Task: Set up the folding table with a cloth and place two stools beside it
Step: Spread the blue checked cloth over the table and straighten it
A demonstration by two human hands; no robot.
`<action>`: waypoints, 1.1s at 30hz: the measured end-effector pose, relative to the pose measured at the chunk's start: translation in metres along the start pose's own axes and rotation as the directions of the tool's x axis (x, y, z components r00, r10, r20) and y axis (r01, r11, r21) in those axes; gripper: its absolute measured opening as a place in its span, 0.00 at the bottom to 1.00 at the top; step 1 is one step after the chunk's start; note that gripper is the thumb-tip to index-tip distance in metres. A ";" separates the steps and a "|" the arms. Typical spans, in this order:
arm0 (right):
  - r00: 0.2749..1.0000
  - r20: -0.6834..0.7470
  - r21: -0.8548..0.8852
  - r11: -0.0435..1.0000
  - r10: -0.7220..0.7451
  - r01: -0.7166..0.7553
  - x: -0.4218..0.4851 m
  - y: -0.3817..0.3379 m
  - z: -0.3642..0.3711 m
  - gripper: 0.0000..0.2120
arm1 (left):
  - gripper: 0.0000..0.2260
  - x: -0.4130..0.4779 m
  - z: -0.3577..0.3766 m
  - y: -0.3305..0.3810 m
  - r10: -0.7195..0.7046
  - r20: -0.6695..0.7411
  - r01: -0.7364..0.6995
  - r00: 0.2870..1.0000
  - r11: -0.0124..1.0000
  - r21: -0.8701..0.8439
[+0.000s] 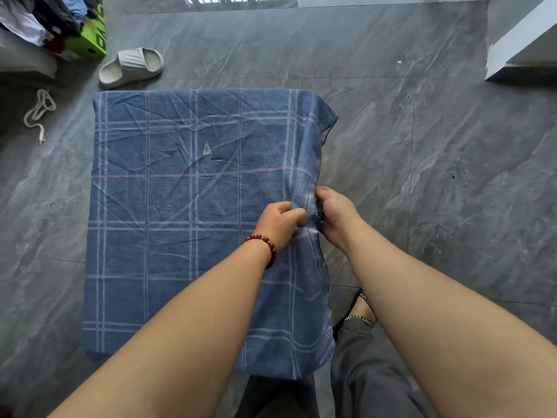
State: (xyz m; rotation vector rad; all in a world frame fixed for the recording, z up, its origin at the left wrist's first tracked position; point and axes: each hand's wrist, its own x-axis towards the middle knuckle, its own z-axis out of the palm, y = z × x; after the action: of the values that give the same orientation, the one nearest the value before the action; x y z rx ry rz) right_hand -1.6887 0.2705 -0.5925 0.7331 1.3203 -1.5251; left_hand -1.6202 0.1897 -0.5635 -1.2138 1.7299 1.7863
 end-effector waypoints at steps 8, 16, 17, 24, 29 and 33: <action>0.990 0.122 -0.032 0.997 0.071 -0.068 -0.002 -0.008 -0.022 0.28 | 0.10 0.008 0.011 -0.011 0.182 0.069 -0.194 0.981 0.921 0.338; 0.856 -0.444 -0.387 0.918 -0.264 0.083 0.023 0.001 -0.039 0.08 | 0.24 0.010 0.010 -0.017 0.412 -0.179 -0.167 0.893 0.674 0.719; 0.838 -0.468 -0.401 0.913 -0.281 0.082 0.025 0.002 -0.040 0.08 | 0.28 0.013 0.009 -0.019 0.342 -0.147 -0.112 0.928 0.632 0.767; 0.832 -0.427 -0.541 0.838 -0.354 0.079 0.025 0.000 -0.038 0.30 | 0.29 0.030 -0.004 -0.033 0.084 0.127 -0.150 0.988 0.406 0.902; 0.718 -0.230 -0.767 0.576 -0.657 0.282 0.013 0.005 -0.023 0.25 | 0.28 0.025 -0.015 -0.034 0.278 0.149 -0.264 0.949 0.440 0.858; 0.849 -0.147 -0.730 0.635 -0.508 0.254 0.013 0.014 -0.007 0.17 | 0.36 0.019 -0.011 -0.039 0.219 -0.096 -0.026 0.971 0.496 0.868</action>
State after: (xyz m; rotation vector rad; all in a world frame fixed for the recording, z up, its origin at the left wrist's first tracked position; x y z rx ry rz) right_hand -1.6814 0.2740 -0.6114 0.2154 2.2669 -1.0712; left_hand -1.5976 0.1805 -0.6010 -0.7966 2.4039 0.5694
